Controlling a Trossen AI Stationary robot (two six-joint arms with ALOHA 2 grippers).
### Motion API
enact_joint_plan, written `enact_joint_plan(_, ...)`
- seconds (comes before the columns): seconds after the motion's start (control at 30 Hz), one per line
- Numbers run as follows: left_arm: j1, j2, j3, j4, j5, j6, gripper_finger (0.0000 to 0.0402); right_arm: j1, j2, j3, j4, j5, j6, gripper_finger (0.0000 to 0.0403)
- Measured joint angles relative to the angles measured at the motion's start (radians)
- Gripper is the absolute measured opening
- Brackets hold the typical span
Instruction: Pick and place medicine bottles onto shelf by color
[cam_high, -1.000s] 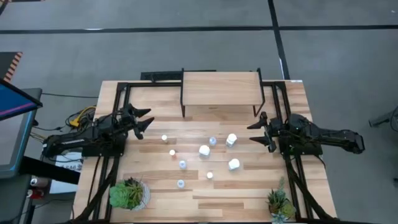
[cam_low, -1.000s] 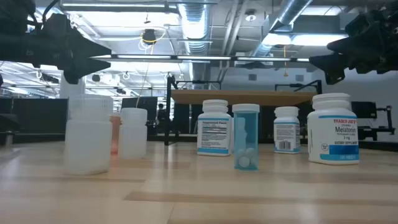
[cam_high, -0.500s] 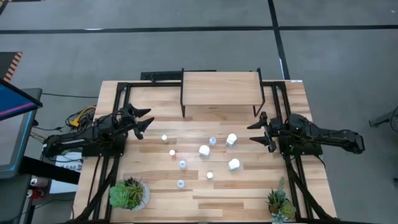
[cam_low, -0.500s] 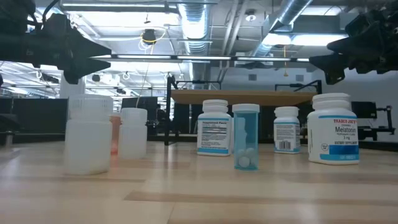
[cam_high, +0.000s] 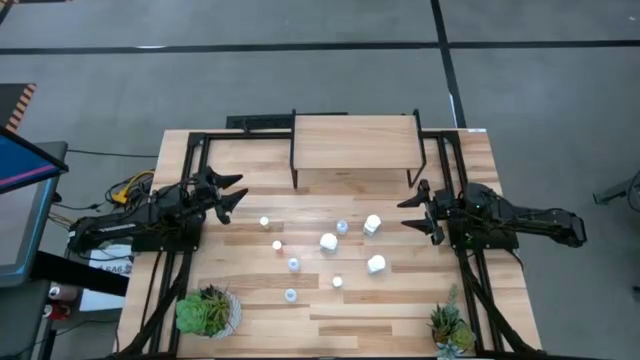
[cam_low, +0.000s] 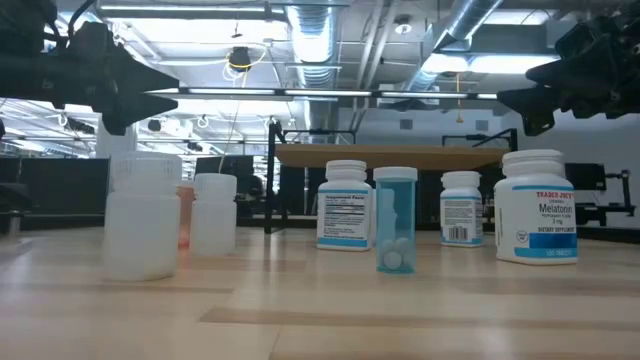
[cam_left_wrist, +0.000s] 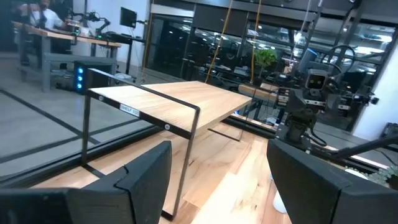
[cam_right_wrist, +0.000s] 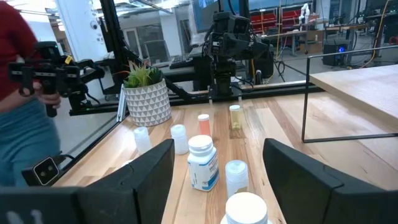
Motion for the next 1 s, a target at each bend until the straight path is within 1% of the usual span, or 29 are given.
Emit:
enact_joint_plan(0.1, 0.000, 0.000, 0.000, 0.005, -0.044, -0.006, 0.0251, 0.000, 0.000, 0.000, 0.000, 0.000, 0.000, 0.0270)
enact_joint_plan(0.43, 0.000, 0.000, 0.000, 0.010, -0.063, -0.047, 0.0251, 0.000, 0.000, 0.000, 0.000, 0.000, 0.000, 0.0270)
enact_joint_plan(0.6, 0.000, 0.000, 0.000, 0.009, -0.064, -0.010, 0.0251, -0.006, 0.000, 0.000, 0.006, 0.012, -0.039, 0.0270)
enact_joint_plan(0.67, 0.000, 0.000, 0.000, 0.009, -0.066, 0.000, 0.0251, -0.007, 0.000, 0.000, 0.032, 0.017, -0.017, 0.0270)
enact_joint_plan(0.73, 0.000, 0.000, 0.000, 0.009, -0.068, 0.002, 0.0251, -0.007, 0.000, 0.001, 0.094, 0.038, 0.034, 0.0270)
enact_joint_plan(0.8, 0.000, 0.000, 0.000, 0.009, -0.068, -0.024, 0.0251, -0.007, -0.001, 0.007, 0.115, 0.038, 0.122, 0.0270)
enact_joint_plan(0.87, 0.000, 0.000, 0.000, 0.009, -0.067, -0.072, 0.0251, -0.007, 0.000, 0.017, 0.123, 0.039, 0.176, 0.0270)
enact_joint_plan(0.93, 0.000, 0.000, 0.000, 0.009, -0.068, -0.120, 0.0251, -0.007, -0.002, 0.022, 0.145, 0.039, 0.197, 0.0270)
enact_joint_plan(1.0, 0.000, 0.000, 0.000, 0.010, -0.068, -0.204, 0.0251, -0.007, -0.001, 0.022, 0.134, 0.039, 0.200, 0.0270)
